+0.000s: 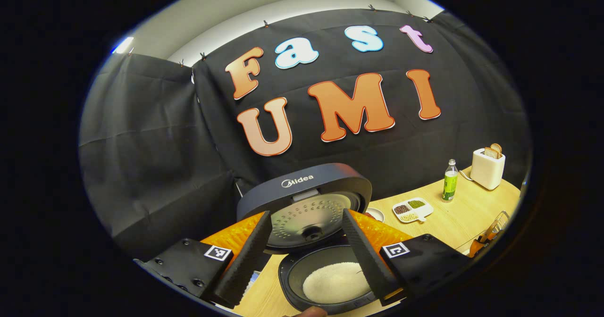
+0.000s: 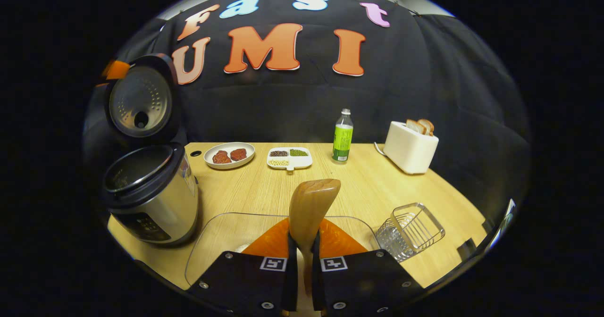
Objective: Close the left gripper, press the button to open the rice cooker; take a wooden spoon from the chopstick holder with the right hand, scoop a spoonful of rice and pour it into the rice cooker, then put the wooden spoon back into the chopstick holder.
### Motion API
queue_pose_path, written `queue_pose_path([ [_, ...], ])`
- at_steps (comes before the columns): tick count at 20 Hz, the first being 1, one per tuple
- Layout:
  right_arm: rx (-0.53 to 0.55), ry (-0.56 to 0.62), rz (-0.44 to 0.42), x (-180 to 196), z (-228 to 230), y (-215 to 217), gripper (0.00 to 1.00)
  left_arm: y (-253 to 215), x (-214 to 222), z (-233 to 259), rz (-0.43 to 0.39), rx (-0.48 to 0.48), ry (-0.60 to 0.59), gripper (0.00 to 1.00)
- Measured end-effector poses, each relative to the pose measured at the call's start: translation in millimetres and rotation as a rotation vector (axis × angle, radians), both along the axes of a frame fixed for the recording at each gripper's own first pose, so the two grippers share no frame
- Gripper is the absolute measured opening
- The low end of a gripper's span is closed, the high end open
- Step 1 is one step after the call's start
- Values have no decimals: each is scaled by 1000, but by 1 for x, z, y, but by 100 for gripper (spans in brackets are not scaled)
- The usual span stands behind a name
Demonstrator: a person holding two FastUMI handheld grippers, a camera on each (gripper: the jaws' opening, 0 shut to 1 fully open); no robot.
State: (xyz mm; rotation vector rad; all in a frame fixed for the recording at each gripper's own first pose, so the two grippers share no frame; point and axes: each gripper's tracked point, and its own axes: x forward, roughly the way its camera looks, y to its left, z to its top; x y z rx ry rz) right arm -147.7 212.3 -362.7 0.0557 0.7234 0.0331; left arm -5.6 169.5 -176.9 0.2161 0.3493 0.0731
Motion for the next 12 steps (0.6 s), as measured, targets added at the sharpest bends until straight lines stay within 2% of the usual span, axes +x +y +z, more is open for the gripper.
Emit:
queue_pose_path([
  [2, 88, 43, -34, -1, -2, 9, 12, 0, 0, 1, 1, -1, -7, 100],
  [4, 184, 100, -32, -4, -7, 23, 12, 2, -1, -1, 7, -7, -4, 93],
  [7, 347, 213, -109, -12, -18, 36, 12, 10, -5, 0, 22, -4, -1, 100],
  [8, 375, 241, -132, -13, -20, 35, 12, 13, -6, 1, 29, -1, -2, 100],
  [9, 395, 260, -147, -12, -22, 34, 12, 16, -7, 1, 35, 1, -2, 94],
  [12, 457, 334, -184, -14, -28, 36, 12, 23, -9, 0, 51, 0, 0, 94],
])
